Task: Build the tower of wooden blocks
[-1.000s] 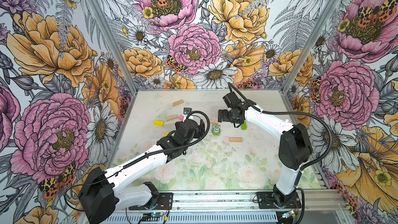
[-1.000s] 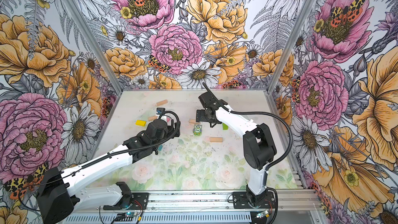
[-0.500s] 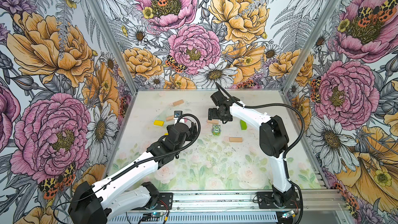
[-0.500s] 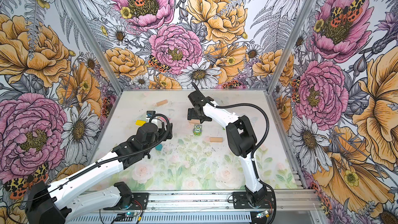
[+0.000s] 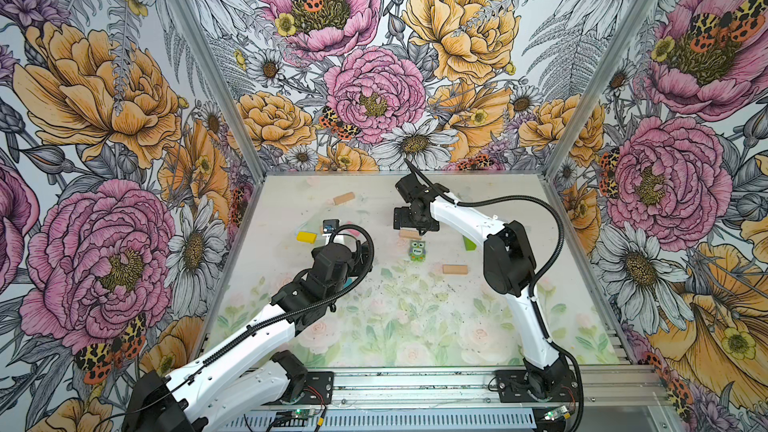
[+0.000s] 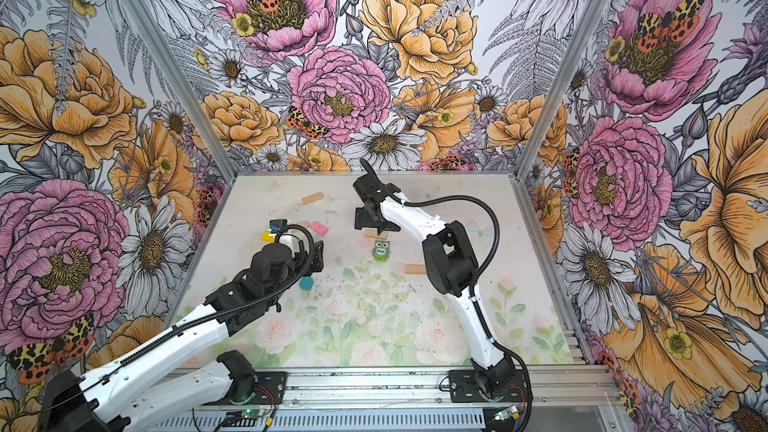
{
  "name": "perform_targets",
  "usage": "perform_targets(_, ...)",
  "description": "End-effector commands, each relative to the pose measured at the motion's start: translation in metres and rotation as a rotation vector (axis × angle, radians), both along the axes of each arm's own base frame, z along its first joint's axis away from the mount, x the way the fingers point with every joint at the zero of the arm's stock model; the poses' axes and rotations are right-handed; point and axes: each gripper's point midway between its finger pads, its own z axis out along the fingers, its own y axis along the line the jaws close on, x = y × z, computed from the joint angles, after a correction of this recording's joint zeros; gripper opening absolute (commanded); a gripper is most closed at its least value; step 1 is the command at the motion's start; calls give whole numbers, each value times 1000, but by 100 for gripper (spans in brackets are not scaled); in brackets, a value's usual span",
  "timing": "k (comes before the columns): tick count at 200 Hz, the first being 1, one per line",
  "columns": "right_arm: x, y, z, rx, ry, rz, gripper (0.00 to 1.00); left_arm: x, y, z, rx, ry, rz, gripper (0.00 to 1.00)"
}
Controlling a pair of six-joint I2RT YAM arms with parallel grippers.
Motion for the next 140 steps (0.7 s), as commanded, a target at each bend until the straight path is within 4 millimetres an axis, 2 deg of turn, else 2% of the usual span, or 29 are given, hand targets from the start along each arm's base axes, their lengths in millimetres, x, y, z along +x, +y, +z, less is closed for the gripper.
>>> perform_targets(1,1,-2,-2,-23,4,-40,100,0,-1,2,-39,-4,-12,99)
perform_targets(140,1,5,-26,-10,52,-58,100,5,3,1,-48,-1,-25,99)
